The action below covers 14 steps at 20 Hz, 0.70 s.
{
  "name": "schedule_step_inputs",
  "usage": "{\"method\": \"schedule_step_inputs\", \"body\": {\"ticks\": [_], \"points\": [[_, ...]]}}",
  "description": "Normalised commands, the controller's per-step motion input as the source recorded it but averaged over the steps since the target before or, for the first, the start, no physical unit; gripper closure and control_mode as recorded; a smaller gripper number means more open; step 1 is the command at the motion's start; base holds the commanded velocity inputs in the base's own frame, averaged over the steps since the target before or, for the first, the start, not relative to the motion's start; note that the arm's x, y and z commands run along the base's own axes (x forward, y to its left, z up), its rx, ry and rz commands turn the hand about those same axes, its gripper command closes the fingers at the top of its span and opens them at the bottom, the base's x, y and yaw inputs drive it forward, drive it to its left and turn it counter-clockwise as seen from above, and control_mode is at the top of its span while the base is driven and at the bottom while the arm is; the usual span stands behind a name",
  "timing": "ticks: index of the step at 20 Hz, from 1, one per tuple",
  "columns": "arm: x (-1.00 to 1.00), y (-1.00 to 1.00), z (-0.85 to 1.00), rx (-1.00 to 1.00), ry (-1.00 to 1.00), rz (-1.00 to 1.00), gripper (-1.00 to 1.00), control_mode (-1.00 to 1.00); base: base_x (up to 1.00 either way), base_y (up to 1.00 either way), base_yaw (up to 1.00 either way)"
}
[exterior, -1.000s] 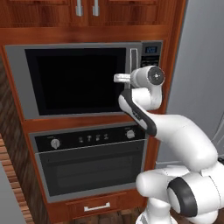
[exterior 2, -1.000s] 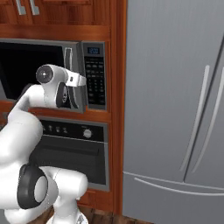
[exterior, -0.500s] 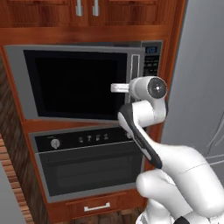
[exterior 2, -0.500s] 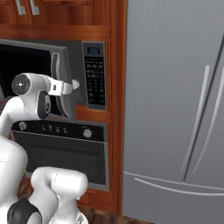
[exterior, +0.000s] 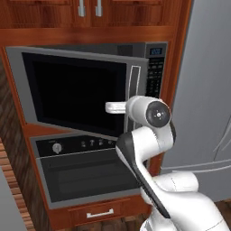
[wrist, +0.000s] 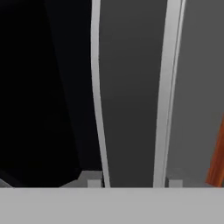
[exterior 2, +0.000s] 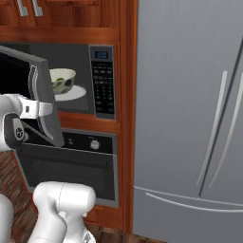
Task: The microwave is finished heating the steak and avocado. Take the bowl containing the food and place it on the dining counter.
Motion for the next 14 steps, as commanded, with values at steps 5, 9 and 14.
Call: {"method": "schedule_step_inputs", "body": {"ticks": [5, 9, 14], "points": [[-1.00, 0.63, 0.14, -0.05, 0.00, 0.01, -1.00, -1.00, 0.00, 0.00, 0.00], [-1.00, 0.29, 0.00, -0.01, 0.00, 0.18, -1.00, -1.00, 0.00, 0.00, 0.00], [-1.00, 0.12, 0.00, -0.01, 0.00, 0.30, -1.00, -1.00, 0.00, 0.00, 0.00]]}}
